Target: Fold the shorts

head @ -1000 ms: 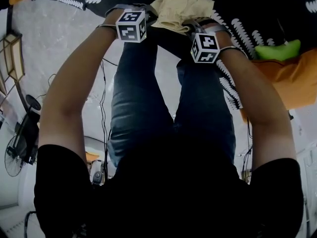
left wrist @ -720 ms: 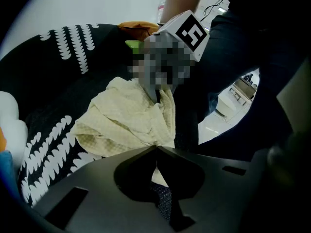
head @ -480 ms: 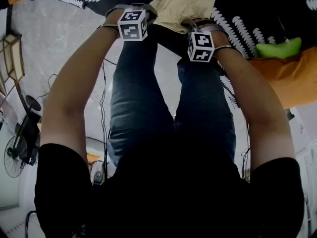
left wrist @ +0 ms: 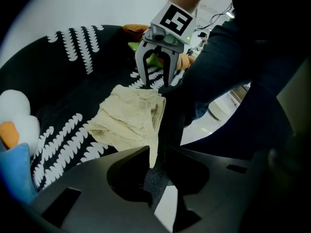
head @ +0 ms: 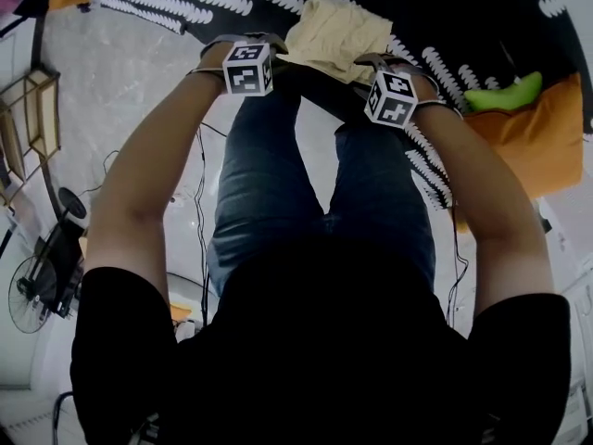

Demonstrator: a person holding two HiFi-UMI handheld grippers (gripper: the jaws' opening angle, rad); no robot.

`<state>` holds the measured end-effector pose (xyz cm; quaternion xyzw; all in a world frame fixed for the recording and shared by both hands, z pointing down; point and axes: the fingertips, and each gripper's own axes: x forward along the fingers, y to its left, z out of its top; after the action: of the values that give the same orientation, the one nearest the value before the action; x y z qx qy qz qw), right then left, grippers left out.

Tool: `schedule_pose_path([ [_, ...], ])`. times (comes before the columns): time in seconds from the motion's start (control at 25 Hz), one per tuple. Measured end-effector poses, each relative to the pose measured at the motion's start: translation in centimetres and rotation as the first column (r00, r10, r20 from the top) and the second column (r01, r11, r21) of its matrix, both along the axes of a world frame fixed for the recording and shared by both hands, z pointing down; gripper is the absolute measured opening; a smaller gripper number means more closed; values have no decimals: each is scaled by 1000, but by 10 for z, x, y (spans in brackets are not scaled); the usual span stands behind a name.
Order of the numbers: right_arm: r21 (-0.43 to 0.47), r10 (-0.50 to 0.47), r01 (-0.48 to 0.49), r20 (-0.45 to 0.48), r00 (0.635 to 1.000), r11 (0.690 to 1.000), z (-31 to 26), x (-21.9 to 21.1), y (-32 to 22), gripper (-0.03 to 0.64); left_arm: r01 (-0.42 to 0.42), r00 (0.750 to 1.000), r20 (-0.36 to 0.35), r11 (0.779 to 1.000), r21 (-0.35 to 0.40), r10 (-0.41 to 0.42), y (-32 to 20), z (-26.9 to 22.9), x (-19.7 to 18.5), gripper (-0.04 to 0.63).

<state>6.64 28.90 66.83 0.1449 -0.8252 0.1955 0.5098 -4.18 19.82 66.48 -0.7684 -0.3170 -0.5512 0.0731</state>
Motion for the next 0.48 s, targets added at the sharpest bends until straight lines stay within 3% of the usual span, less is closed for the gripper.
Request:
schedule_pose_path([
  [0.24, 18, 218, -218, -14, 976, 976, -74, 38, -26, 221, 96, 995, -5, 995, -11, -96, -9, -79, 2, 110],
  [0.48, 33, 422, -421, -8, 907, 906, -147, 82, -54, 213, 212, 975, -72, 977, -1, -212, -36, -161, 27, 120],
])
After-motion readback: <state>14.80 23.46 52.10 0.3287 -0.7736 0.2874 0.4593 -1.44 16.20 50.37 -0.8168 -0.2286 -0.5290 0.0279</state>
